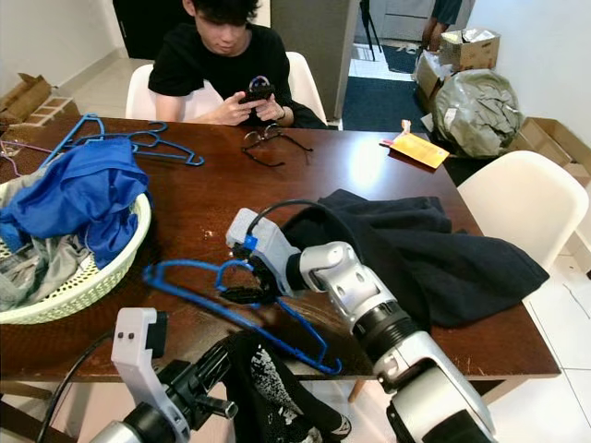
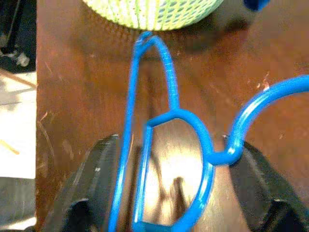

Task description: Hang hanger

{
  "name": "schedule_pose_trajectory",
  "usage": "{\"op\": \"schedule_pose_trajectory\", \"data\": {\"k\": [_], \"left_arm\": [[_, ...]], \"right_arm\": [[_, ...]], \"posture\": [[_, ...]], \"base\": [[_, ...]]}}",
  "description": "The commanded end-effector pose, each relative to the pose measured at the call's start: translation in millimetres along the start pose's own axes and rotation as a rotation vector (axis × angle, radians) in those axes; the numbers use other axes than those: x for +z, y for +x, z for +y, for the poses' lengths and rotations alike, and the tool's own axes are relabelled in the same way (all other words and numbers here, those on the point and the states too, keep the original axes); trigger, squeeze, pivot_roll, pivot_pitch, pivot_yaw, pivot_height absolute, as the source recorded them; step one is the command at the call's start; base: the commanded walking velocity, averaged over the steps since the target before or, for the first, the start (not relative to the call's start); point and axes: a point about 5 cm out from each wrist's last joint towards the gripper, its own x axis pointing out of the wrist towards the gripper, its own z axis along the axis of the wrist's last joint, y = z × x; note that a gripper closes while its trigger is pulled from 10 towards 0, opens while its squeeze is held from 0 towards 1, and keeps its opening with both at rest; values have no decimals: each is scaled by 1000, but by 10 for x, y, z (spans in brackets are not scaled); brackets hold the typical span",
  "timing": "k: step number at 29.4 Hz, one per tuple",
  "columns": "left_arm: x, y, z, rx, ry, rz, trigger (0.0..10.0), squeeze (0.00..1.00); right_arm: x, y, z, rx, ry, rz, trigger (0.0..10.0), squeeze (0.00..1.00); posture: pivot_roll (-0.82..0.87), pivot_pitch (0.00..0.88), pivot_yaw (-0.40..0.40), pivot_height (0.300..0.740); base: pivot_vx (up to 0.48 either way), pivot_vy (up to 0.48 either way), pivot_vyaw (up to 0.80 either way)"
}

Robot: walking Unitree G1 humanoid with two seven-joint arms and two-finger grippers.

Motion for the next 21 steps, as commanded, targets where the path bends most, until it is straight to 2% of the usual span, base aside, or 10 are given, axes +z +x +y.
{"op": "schedule_pose_trajectory", "data": {"k": [1,9,13,14,16,17,18,19,20,21], "left_arm": [[55,-12,-51,-37,-28,-50,10000,0],[43,-21,-45,-55,-45,-61,10000,0],[41,-20,-50,-61,-49,-62,10000,0],[41,-20,-51,-63,-51,-62,10000,0],[40,-20,-52,-65,-54,-62,10000,0],[40,-20,-52,-65,-54,-62,10000,0],[43,-19,-52,-67,-54,-63,10000,0],[43,-19,-52,-67,-54,-63,10000,0],[44,-18,-52,-68,-55,-65,10000,0],[44,-18,-52,-68,-55,-65,10000,0]], "right_arm": [[75,-30,-78,-52,-32,-28,10000,1000],[-16,-102,-88,-31,-30,29,10000,1000],[-140,-132,-21,17,-18,91,10000,910],[-177,-140,-6,25,-12,108,9098,894],[-223,-152,-1,31,-16,141,10000,529],[-223,-152,-1,31,-16,141,10000,529],[-236,-146,-16,17,-11,156,10000,259],[-236,-146,-16,17,-11,156,10000,259],[-245,-127,-38,-10,4,163,10000,0],[-245,-127,-38,-10,4,163,10000,0]], "posture": [[176,44,-85,735],[167,39,-88,735],[165,39,-90,735],[165,39,-90,735],[165,39,-90,735],[165,39,-90,735],[162,43,-92,735],[162,43,-92,735],[162,43,-92,735],[162,43,-92,735]], "base": [[0,0,0],[0,0,0],[0,0,0],[0,0,0],[0,0,0],[0,0,0],[0,0,0],[0,0,0],[0,0,0],[0,0,0]]}}
